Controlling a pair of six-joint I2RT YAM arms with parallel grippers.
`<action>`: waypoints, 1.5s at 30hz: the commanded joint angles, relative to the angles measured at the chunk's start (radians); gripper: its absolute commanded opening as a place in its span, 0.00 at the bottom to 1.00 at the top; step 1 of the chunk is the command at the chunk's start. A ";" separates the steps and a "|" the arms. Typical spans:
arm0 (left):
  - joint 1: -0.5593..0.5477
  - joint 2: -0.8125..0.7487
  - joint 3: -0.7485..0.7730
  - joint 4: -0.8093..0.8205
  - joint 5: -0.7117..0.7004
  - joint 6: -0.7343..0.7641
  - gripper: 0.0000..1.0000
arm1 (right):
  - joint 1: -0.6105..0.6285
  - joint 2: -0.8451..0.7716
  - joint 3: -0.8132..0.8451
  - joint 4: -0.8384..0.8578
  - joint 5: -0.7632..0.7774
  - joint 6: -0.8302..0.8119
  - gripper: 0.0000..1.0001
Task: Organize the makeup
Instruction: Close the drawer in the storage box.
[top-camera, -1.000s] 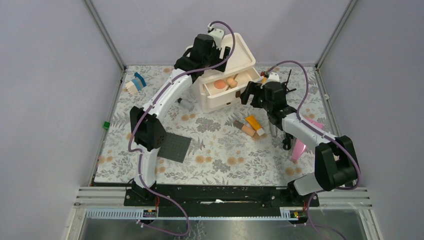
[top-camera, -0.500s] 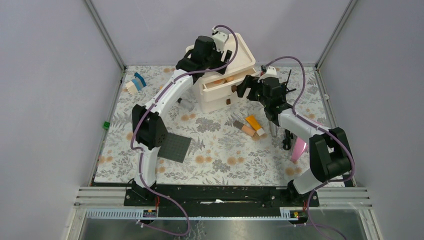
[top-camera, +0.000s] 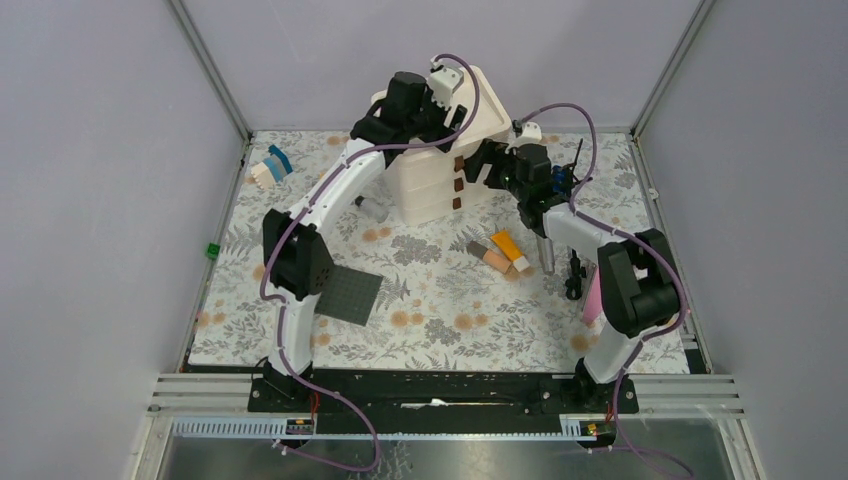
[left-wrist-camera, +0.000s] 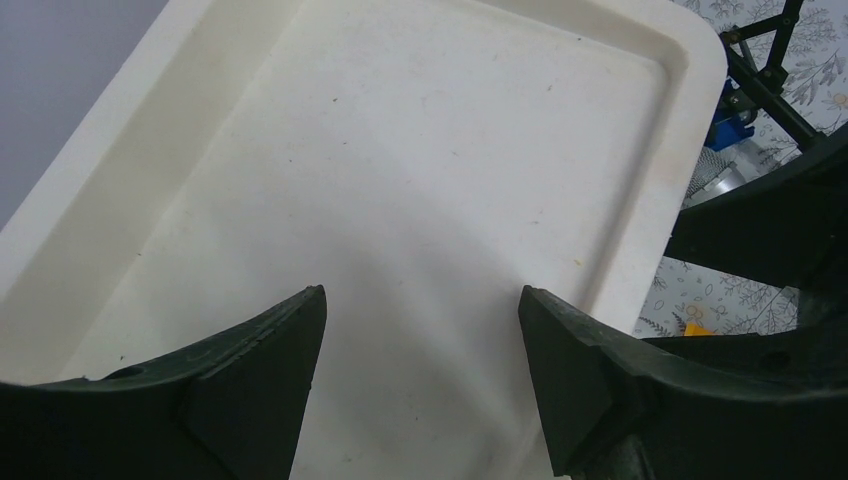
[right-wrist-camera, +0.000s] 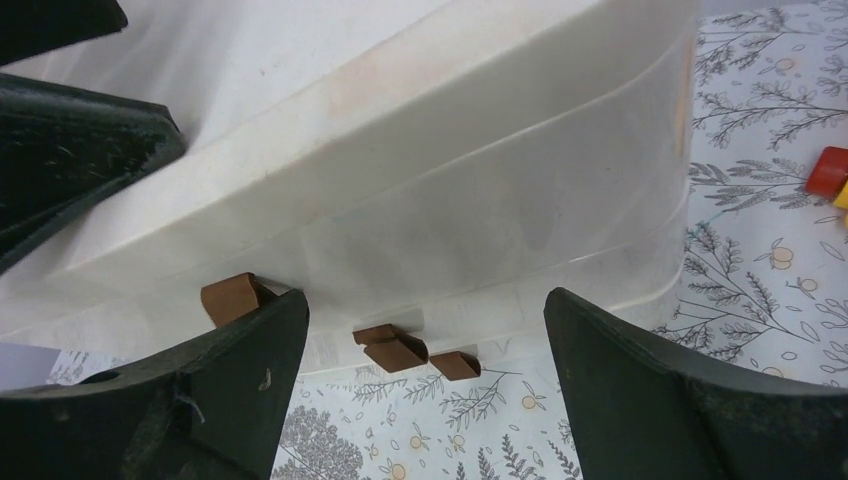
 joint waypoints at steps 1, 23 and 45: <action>-0.007 -0.012 -0.056 -0.183 0.060 0.039 0.78 | -0.001 0.032 0.060 0.130 -0.023 0.015 0.95; -0.006 -0.040 -0.036 -0.371 0.333 0.165 0.69 | -0.001 -0.360 -0.254 0.045 0.252 -0.178 0.99; -0.009 -0.113 -0.116 -0.402 0.426 0.133 0.62 | -0.003 -0.399 -0.253 -0.464 -0.018 -0.310 0.97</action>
